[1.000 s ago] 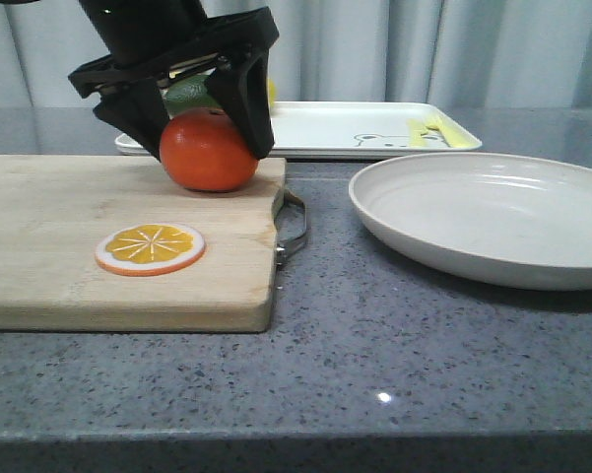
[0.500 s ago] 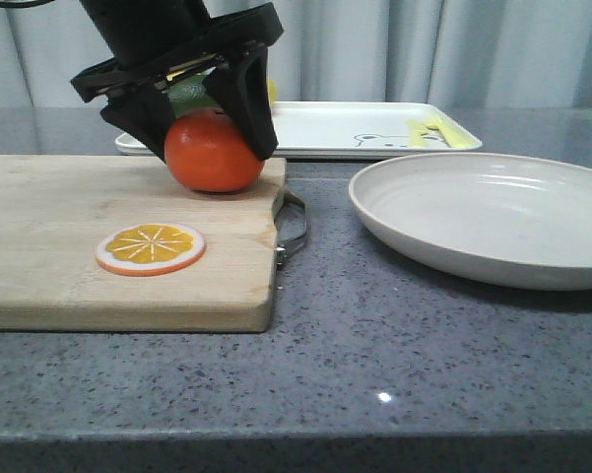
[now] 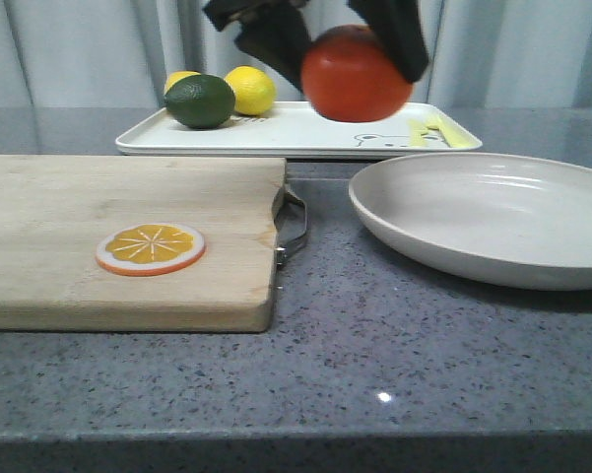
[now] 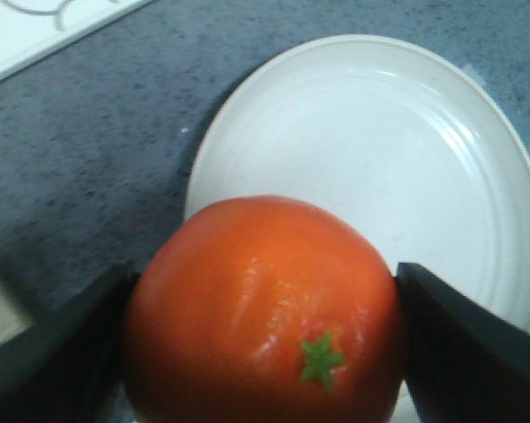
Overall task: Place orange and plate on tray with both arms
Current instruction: 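Lift the orange with the left gripper and carry it over the white plate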
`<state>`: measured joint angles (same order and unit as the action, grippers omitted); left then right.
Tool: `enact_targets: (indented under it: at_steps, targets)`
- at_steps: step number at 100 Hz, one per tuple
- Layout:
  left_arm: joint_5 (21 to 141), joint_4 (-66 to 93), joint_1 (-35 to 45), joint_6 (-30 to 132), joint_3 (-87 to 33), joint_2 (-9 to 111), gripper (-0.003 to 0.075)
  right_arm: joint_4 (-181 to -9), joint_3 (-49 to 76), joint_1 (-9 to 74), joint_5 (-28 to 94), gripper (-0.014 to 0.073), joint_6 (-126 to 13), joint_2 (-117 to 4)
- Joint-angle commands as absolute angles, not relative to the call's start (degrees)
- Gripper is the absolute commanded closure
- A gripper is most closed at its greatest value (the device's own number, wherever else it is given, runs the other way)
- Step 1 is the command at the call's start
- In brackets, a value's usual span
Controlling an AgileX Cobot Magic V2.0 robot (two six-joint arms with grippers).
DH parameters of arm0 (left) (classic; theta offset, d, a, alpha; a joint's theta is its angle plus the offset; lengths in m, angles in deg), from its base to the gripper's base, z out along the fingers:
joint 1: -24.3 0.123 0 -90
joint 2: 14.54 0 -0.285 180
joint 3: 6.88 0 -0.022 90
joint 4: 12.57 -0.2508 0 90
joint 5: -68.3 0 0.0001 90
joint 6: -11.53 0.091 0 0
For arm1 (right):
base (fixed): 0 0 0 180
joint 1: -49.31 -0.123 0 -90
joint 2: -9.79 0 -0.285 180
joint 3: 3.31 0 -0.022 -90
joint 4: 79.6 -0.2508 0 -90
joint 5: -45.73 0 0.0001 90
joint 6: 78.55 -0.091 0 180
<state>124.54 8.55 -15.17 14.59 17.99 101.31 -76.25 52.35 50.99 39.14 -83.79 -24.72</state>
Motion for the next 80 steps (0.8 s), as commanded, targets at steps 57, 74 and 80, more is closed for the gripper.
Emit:
enact_targets:
  at_steps: [57,74,80]
  targets:
    - [121.3,11.0,-23.6,18.2,28.1,110.4,0.0283,-76.2,50.6,50.9,43.5,0.0650,-83.9,-25.4]
    - [121.2,11.0,-23.6,18.2,28.1,110.4,0.0097,-76.2,50.6,50.9,43.5,0.0650,-83.9,-25.4]
    - [121.1,11.0,-23.6,18.2,28.1,110.4,0.0089,-76.2,50.6,50.9,43.5,0.0650,-83.9,-25.4]
